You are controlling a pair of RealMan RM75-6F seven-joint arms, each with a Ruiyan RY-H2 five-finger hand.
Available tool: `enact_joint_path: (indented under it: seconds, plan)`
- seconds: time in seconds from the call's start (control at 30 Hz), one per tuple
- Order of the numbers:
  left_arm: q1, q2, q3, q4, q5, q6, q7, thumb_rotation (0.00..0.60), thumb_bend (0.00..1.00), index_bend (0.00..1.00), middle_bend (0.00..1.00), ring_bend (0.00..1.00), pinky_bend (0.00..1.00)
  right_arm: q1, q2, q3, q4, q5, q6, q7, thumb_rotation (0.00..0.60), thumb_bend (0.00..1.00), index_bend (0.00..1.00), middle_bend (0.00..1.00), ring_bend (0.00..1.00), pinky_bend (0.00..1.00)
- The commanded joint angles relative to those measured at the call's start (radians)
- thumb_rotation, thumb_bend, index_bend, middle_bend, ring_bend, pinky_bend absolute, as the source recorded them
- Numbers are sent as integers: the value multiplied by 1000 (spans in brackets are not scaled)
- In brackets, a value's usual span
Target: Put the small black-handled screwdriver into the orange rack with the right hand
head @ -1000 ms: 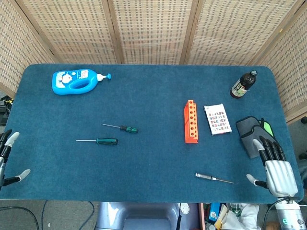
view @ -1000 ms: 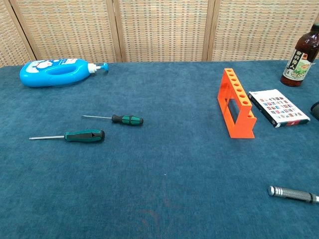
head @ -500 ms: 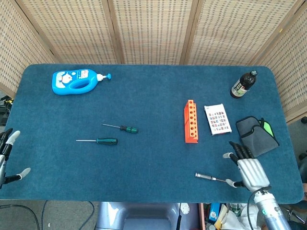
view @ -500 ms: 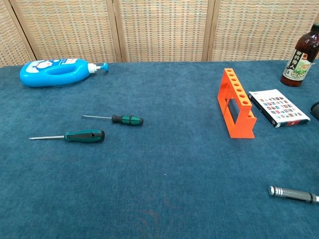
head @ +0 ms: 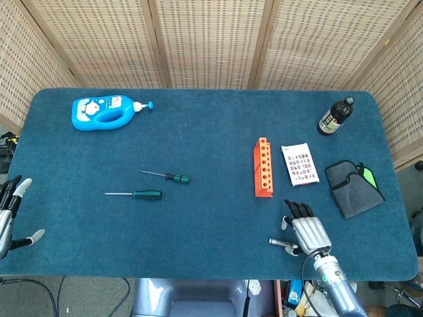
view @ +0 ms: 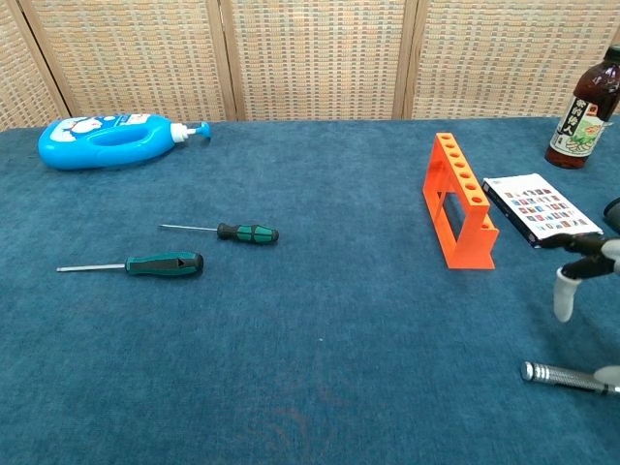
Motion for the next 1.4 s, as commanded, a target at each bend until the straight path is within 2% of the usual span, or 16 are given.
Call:
enact_joint_path:
  seconds: [0.03, 0.43, 1.2, 1.4]
  plan:
    - [0, -1, 0, 0, -2, -1, 2, 600, 0, 0, 0, 0, 0, 8, -48, -31, 39, 13, 0, -49, 600, 135, 440, 0, 0, 0]
    - [-4, -3, -2, -2, -13, -4, 7, 600, 0, 0, 0, 0, 0, 24, -101, -33, 70, 52, 8, -76, 600, 204, 474, 0, 0, 0]
    - [-5, 0, -2, -5, -15, -3, 4, 600, 0, 0, 0, 0, 0, 41, -120, -49, 110, 116, 5, -102, 600, 301, 520, 0, 0, 0]
    - [-6, -1, -1, -3, -18, -6, 5, 600, 0, 0, 0, 0, 0, 42, -124, -55, 115, 90, 14, -82, 600, 320, 586, 0, 0, 0]
